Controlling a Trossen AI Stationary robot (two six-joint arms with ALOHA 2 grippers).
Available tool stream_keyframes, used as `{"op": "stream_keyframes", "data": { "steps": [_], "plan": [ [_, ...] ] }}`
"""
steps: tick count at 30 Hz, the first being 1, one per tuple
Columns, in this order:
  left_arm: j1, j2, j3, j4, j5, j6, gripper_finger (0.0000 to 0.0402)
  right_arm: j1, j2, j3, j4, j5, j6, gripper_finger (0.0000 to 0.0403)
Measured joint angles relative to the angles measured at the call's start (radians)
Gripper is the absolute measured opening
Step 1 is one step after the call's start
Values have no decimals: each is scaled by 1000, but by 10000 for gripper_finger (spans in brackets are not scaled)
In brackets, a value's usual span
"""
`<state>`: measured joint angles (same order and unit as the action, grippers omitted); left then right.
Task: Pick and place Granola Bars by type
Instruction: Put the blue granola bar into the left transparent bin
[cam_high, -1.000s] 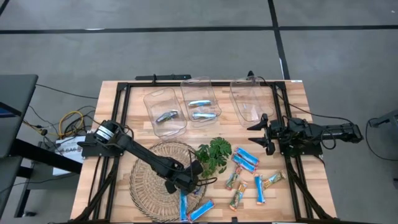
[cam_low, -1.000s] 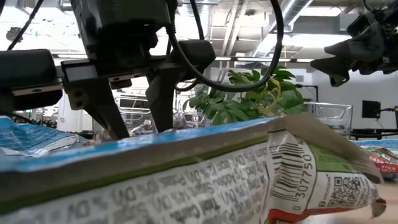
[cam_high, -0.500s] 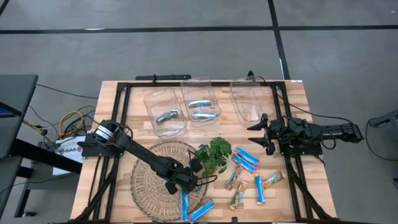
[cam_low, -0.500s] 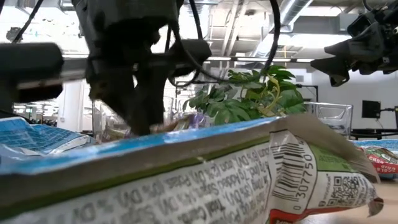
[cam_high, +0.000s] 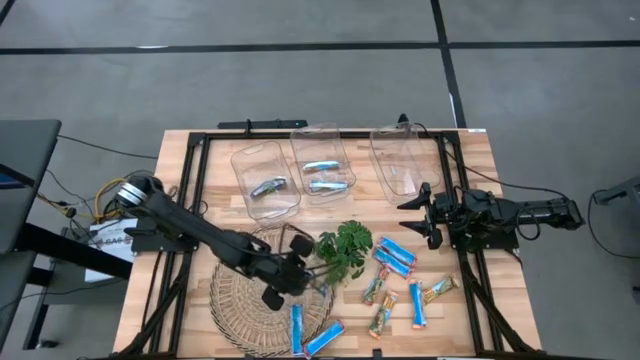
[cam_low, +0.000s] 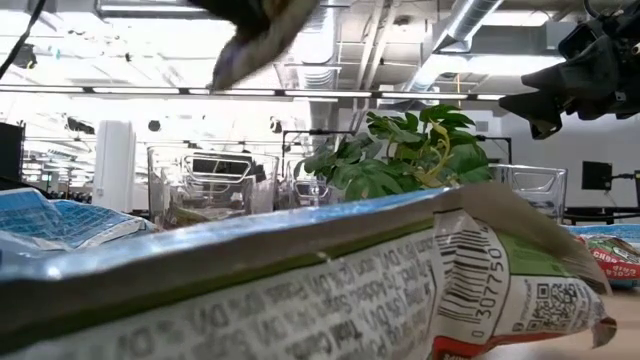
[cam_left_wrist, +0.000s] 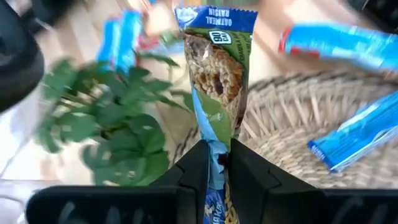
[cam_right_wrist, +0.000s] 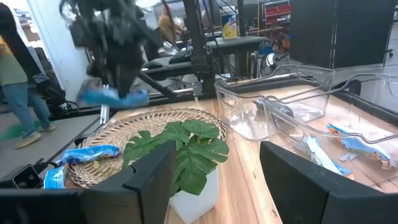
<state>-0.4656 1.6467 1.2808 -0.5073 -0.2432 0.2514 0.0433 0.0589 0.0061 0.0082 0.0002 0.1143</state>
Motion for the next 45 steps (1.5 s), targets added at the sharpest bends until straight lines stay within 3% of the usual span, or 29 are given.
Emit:
{"op": "stream_keyframes", "data": {
  "steps": [8,18,28,37,45],
  "plan": [
    [0,-128,0,9,-1,9,55,0,0,0,0,0,0,225],
    [48,-133,-4,-4,-4,14,55,0,0,0,0,0,0,225],
    [353,-134,-1,-43,-7,4,55,0,0,0,0,0,0,225],
    [699,-135,0,-194,9,-223,55,0,0,0,0,0,0,225],
    [886,-135,0,-430,193,-359,55,0,0,0,0,0,0,225]
  ]
}}
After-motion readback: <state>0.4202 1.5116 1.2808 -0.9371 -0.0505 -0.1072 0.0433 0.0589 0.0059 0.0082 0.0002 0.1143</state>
